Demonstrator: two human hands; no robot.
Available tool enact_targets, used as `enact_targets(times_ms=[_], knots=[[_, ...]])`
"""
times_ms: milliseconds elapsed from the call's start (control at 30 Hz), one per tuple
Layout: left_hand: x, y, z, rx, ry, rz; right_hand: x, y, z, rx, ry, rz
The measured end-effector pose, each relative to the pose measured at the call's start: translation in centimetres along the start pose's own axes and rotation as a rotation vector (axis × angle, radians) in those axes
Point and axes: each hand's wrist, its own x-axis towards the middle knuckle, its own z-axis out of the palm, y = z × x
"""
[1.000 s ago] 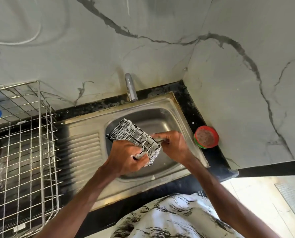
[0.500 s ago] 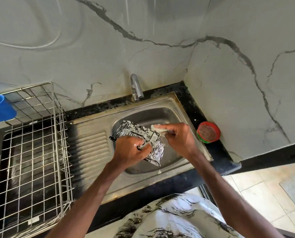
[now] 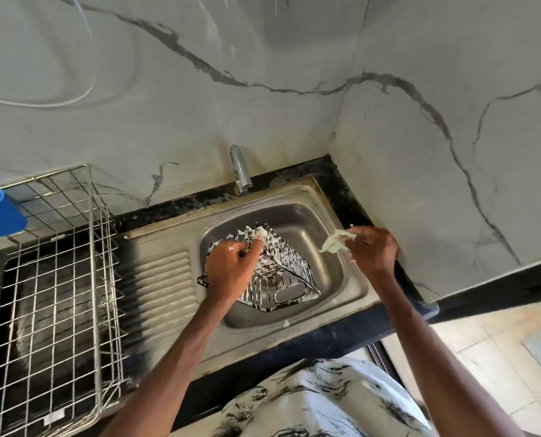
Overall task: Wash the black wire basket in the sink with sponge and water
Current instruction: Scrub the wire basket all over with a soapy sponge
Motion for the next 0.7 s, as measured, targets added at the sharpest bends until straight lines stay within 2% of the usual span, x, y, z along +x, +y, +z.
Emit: enact_targets(times_ms=[133, 267, 400, 467, 700], knots=[[0.6, 0.7, 3.0, -0.037, -0.016, -0.073, 3.4, 3.0, -3.0, -0.145, -0.002, 0.17], [1.2, 1.6, 5.8, -0.091, -0.045, -0.193, 5.1, 5.8, -3.5, -0.19, -0.104, 0.25], [1.3, 1.7, 7.7, -0.19, -0.093, -0.31, 6.4, 8.0, -2.6, -0.296, -0.284, 0.335], [1.4, 2.0, 8.2, -0.242, -0.085, -0.369, 6.7, 8.8, -2.1, -0.268, -0.299, 0.333], [1.3, 2.3, 8.3, -0.43, -0.049, -0.601, 5.9, 8.2, -2.1, -0.19, -0.191, 0.214]])
